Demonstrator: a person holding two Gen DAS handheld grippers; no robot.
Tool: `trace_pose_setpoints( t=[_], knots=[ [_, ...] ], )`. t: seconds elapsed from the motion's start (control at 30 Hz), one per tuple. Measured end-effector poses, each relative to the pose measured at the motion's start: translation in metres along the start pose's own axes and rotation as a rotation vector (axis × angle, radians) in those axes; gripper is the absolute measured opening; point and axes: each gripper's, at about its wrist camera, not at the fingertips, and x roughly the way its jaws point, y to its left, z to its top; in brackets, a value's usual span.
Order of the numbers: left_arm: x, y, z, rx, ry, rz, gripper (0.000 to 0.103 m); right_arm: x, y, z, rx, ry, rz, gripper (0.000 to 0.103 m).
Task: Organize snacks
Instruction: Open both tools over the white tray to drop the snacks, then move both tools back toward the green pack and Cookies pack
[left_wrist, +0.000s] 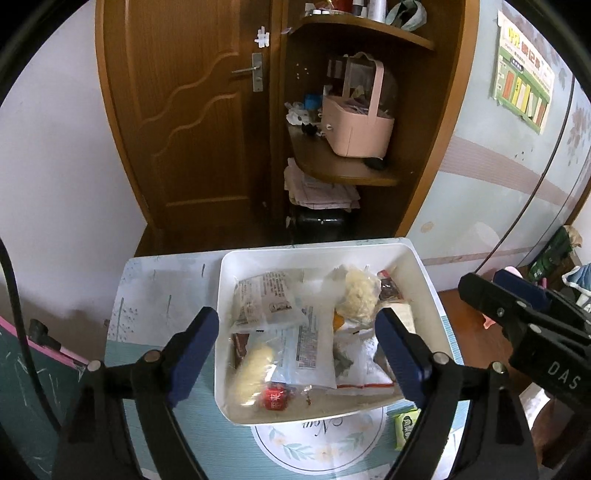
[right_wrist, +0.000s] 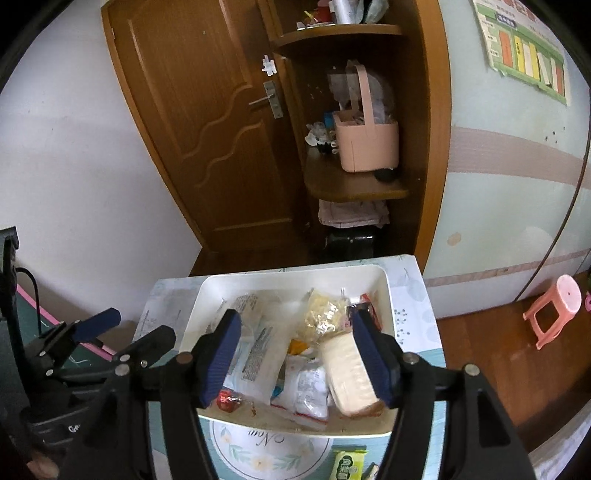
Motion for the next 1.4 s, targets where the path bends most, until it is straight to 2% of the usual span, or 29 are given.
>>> trace_pose_setpoints(
  t=[0.47, 1.1, 1.4],
  knots=[
    [-0.020, -0.015, -0.019, 0.021, -0.004, -0.011, 0.086, -0.018, -0.004, -0.020, -0.007, 0.017, 0.024, 0.064],
    [-0.081, -0.045, -0.063, 0.071, -0.075, -0.034, 0.086, -0.083, -0.016, -0.071, -0.003, -0.025, 0.048, 0.064],
    [-0.081, -0.062, -0.087, 0.110, -0.048, -0.046, 0.086, -0.096, -0.033, -0.098, 0.002, -0.013, 0.025, 0.064]
  ],
)
